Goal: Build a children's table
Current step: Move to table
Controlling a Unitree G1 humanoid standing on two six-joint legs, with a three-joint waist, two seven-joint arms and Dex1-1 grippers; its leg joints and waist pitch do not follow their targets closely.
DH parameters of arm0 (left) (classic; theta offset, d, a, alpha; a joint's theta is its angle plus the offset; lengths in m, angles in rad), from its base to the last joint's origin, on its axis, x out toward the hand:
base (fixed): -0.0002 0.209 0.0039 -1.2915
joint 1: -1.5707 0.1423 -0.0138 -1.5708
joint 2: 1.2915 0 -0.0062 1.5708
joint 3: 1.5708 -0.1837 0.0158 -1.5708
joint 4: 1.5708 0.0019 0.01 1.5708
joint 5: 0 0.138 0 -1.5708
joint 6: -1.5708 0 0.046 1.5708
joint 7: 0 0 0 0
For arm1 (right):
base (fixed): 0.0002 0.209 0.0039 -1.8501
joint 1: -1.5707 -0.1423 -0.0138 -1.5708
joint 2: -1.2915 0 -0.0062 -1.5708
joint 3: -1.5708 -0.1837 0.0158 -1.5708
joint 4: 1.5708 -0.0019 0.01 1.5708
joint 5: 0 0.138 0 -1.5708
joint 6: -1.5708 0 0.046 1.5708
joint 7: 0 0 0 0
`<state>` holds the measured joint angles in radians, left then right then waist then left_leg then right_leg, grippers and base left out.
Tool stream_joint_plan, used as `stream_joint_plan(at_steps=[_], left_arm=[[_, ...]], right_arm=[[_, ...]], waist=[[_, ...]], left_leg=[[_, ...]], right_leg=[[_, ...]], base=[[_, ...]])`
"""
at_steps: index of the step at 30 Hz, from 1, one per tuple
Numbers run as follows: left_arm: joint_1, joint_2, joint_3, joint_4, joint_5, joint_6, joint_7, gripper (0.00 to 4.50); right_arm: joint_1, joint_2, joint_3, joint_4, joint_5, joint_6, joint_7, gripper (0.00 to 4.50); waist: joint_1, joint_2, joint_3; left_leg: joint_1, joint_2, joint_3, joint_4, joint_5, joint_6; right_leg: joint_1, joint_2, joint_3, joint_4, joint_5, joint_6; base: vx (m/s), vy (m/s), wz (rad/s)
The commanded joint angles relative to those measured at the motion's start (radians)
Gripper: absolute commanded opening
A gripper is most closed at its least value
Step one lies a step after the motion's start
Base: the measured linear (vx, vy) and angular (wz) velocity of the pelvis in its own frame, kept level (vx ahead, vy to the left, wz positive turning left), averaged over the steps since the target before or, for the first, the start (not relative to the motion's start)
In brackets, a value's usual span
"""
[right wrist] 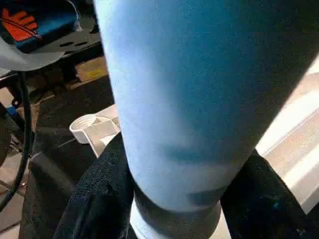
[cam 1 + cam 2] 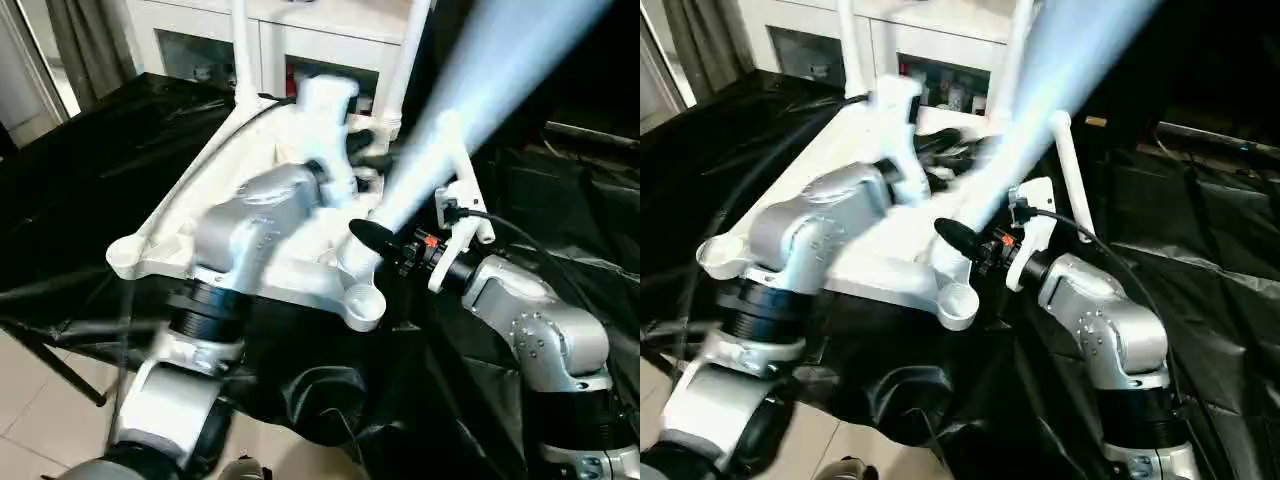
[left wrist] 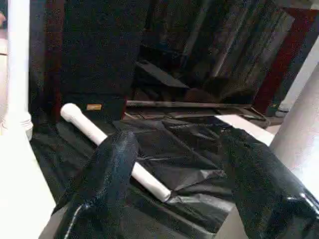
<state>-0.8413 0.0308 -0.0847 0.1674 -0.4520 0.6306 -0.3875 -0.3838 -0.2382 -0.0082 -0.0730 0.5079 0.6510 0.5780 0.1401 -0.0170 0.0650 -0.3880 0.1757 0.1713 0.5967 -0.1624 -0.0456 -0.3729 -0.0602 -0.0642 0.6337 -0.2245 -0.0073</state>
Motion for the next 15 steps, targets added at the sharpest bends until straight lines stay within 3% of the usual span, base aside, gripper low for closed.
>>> stream_joint_plan(at_steps=[1, 6, 11, 12, 13, 14, 15], left_arm=[[-0.025, 0.013, -0.006, 0.043, 0.050, -0.033, 0.020, 3.07], [-0.027, 0.120, -0.027, 0.095, 0.189, -0.165, 0.040, 3.07], [-0.016, 0.168, -0.009, 0.091, 0.206, -0.177, 0.035, 3.07], [-0.014, 0.168, 0.015, 0.079, 0.182, -0.167, 0.028, 3.07], [0.003, 0.156, 0.066, -0.007, 0.065, -0.134, -0.078, 3.07], [0.007, 0.154, 0.074, -0.028, 0.039, -0.127, -0.104, 3.07], [0.034, 0.159, 0.067, -0.134, -0.058, -0.084, -0.218, 3.07]], right_arm=[[0.003, 0.003, 0.007, 0.000, -0.006, -0.008, -0.011, 1.90], [0.012, -0.010, -0.004, 0.002, -0.017, -0.021, -0.019, 1.90], [0.021, -0.026, 0.006, 0.005, -0.044, -0.025, -0.021, 1.90], [0.018, -0.030, 0.013, 0.013, -0.058, -0.025, -0.028, 1.90], [0.006, -0.039, 0.029, 0.038, -0.098, -0.020, -0.059, 1.90], [0.003, -0.042, 0.034, 0.043, -0.107, -0.020, -0.066, 1.90], [-0.008, -0.054, 0.054, 0.061, -0.146, -0.015, -0.093, 1.90]], waist=[[-0.001, 0.007, -0.073], [-0.002, 0.007, -0.076], [0.001, 0.013, -0.080], [0.002, 0.013, -0.080], [0.002, 0.010, -0.077], [0.003, 0.008, -0.079], [0.002, 0.003, -0.078]], left_leg=[[0.022, 0.055, -0.024, -0.068, -0.160, -0.019], [0.024, 0.058, -0.029, -0.073, -0.167, -0.031], [0.026, 0.059, -0.025, -0.069, -0.139, -0.040], [0.026, 0.059, -0.024, -0.069, -0.137, -0.039], [0.026, 0.058, -0.024, -0.070, -0.132, -0.041], [0.024, 0.058, -0.023, -0.069, -0.124, -0.051], [0.026, 0.059, -0.019, -0.069, -0.128, -0.053]], right_leg=[[0.045, -0.092, 0.053, -0.079, -0.033, -0.191], [0.044, -0.091, 0.054, -0.078, -0.040, -0.147], [0.039, -0.091, 0.052, -0.066, 0.038, -0.180], [0.040, -0.092, 0.053, -0.065, 0.045, -0.184], [0.040, -0.095, 0.052, -0.066, 0.040, -0.194], [0.042, -0.099, 0.051, -0.060, 0.038, -0.216], [0.039, -0.098, 0.052, -0.062, 0.031, -0.230]], base=[[0.000, 0.000, 0.00], [0.000, 0.000, 0.00], [0.000, 0.000, 0.00], [0.000, 0.000, 0.00], [0.000, 0.000, 0.00], [0.000, 0.000, 0.00], [0.000, 0.000, 0.00]])
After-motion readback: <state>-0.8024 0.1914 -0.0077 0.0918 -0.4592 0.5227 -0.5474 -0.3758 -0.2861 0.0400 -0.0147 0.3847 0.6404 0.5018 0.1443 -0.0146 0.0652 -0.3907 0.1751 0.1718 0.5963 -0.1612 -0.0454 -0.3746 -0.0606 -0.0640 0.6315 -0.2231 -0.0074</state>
